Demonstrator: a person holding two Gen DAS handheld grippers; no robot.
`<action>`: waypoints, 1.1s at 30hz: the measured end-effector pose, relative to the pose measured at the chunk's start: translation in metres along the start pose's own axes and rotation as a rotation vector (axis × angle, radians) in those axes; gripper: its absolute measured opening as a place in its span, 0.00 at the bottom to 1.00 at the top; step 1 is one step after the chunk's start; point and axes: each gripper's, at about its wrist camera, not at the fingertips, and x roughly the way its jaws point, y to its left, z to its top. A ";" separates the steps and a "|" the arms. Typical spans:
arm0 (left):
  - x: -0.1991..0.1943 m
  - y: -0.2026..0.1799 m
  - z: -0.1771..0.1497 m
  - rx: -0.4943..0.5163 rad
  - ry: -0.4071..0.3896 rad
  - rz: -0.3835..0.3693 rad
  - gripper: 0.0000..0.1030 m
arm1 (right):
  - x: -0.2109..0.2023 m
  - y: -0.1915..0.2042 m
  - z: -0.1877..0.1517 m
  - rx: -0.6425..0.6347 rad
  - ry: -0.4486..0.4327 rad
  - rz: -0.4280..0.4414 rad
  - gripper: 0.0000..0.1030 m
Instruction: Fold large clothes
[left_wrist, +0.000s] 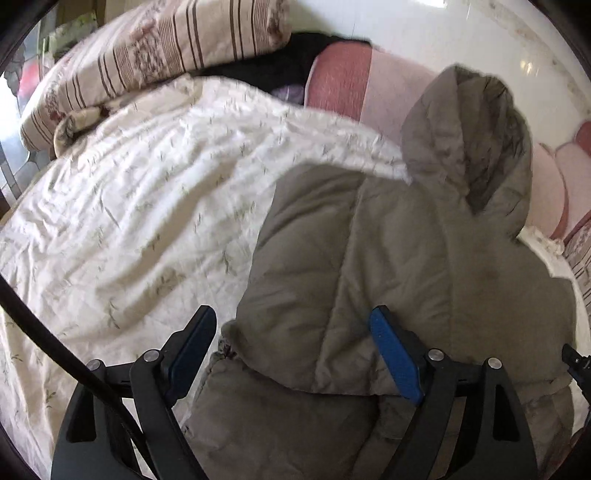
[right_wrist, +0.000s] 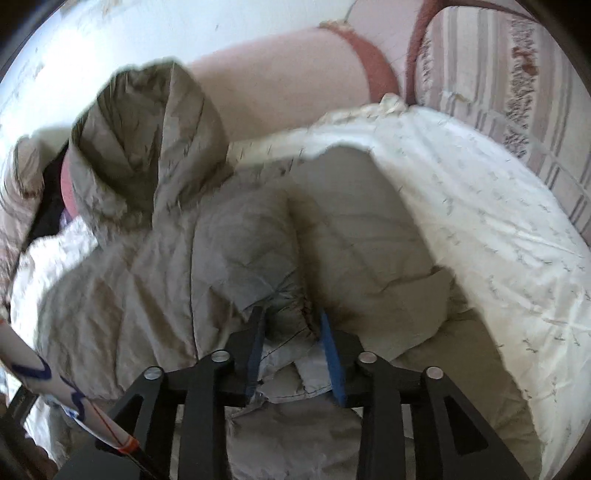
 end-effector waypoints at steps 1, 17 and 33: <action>-0.007 -0.001 0.001 -0.004 -0.031 -0.009 0.82 | -0.009 0.001 0.002 -0.001 -0.044 0.001 0.40; -0.006 -0.073 -0.030 0.227 -0.062 0.014 0.88 | 0.019 0.065 -0.024 -0.265 0.018 0.082 0.50; 0.004 -0.067 -0.036 0.209 -0.037 0.039 1.00 | 0.026 0.075 -0.034 -0.350 -0.025 -0.021 0.73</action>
